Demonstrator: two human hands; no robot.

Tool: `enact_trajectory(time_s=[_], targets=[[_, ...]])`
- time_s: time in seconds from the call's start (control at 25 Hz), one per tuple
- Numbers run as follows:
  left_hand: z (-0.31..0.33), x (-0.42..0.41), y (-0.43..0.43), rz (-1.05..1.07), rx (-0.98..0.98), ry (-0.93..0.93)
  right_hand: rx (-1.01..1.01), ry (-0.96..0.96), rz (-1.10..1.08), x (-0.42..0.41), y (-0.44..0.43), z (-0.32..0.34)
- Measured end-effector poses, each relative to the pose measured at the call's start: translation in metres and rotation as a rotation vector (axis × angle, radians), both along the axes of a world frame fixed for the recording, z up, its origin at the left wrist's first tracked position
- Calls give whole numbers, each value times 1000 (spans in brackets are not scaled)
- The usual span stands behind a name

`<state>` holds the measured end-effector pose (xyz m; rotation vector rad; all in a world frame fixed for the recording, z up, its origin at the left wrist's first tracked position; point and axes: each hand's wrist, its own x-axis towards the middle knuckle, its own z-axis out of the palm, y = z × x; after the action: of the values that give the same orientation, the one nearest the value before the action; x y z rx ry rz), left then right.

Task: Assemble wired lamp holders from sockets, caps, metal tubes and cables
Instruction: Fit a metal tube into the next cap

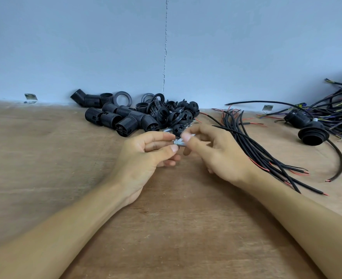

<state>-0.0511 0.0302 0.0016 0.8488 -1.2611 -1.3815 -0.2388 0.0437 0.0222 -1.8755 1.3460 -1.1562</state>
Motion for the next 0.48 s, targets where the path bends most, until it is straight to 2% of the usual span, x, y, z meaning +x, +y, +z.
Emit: enact_trajectory(time_s=[0.08,0.24,0.48], targets=[[-1,0,0,7,-12,-3,0,-18,41,1,0,1],[-2,-2,1,15,-28,-31,-43,119,-25,5,1,1],[-2,-1,-1,36,-1,-1,-39,86,43,6,3,3]])
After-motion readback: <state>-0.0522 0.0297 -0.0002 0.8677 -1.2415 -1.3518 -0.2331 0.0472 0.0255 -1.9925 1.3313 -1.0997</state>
